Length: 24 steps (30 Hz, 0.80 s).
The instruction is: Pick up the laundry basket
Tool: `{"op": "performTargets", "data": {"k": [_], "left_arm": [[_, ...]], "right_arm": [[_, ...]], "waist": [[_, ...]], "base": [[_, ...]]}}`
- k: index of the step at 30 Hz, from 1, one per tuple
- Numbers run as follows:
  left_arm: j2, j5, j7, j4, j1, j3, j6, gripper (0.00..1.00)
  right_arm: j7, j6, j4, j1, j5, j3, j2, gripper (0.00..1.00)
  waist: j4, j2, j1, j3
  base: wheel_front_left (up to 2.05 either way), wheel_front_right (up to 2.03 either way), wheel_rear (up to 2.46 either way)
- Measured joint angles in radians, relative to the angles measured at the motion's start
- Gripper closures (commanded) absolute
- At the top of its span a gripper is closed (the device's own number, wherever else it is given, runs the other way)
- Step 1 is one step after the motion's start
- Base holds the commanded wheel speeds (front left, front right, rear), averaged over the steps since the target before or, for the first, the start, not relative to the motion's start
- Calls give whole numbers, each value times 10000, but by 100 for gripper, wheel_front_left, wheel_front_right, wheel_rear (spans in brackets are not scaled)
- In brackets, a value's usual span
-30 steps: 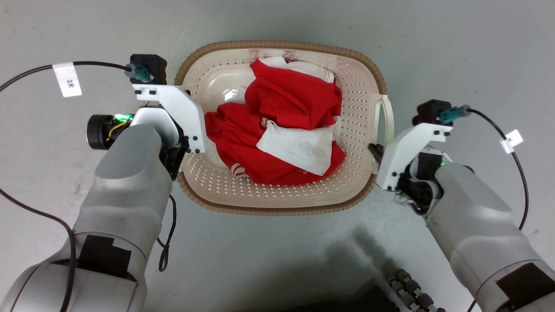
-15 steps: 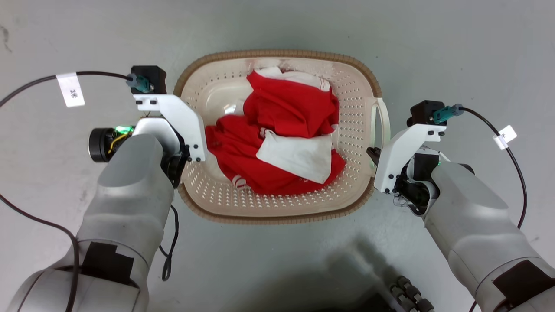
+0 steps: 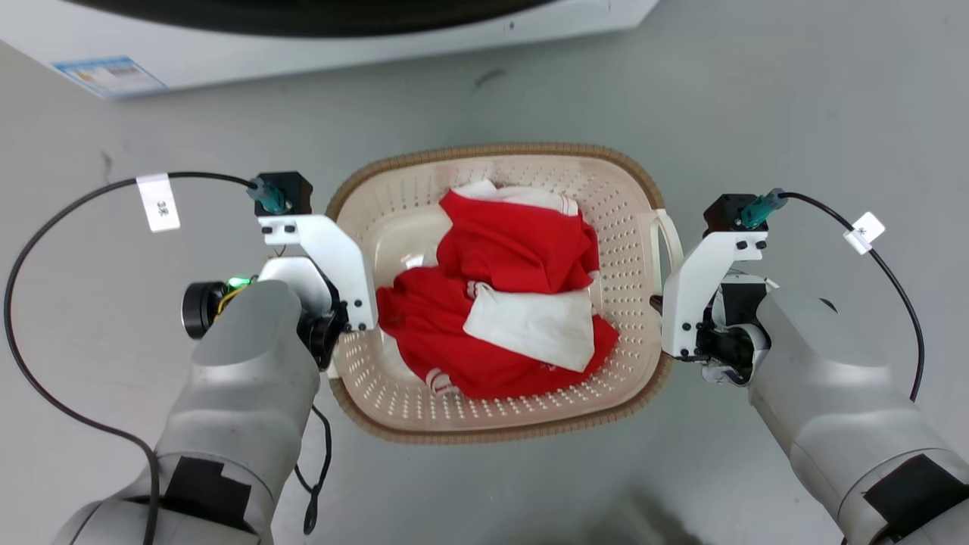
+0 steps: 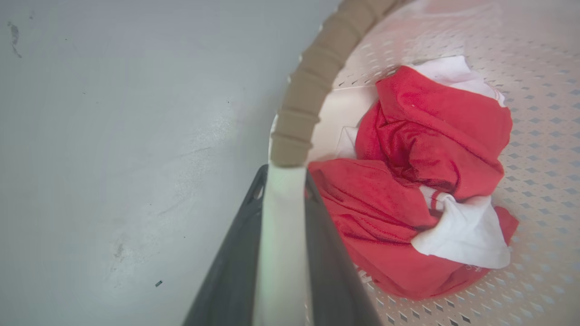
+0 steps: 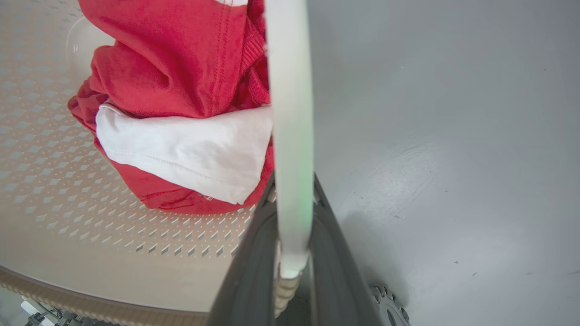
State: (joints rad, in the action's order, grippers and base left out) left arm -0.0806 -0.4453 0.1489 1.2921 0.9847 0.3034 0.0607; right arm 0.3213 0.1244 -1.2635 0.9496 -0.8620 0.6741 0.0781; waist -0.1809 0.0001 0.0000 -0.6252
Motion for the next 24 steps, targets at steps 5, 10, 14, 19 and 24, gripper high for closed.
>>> {"op": "performTargets", "data": {"k": [5,10,14,19,24], "left_arm": [[21,-176,539,-4,-346,17,4,100],[13,-334,1233,0,-872,15,-36,100],[-2,-424,1618,2,-1193,31,-54,100],[-35,-510,2061,-2,-1462,69,-71,100],[-61,-581,2385,-2,-1798,105,-71,100]], "right_arm": [[708,0,-59,-35,-105,165,27,100],[1609,0,-96,-304,-316,311,10,100],[2228,0,-130,-537,-493,391,-17,100],[2819,2,-167,-731,-669,418,-46,100],[3277,2,-217,-968,-798,451,-77,100]], "waist": [[100,0,0,835],[181,0,-1,1702],[260,0,0,2399],[416,0,-1,3179],[584,0,-2,3922]], "base": [[0,0,0],[0,0,0],[0,0,0],[0,0,0],[0,0,0]]}}
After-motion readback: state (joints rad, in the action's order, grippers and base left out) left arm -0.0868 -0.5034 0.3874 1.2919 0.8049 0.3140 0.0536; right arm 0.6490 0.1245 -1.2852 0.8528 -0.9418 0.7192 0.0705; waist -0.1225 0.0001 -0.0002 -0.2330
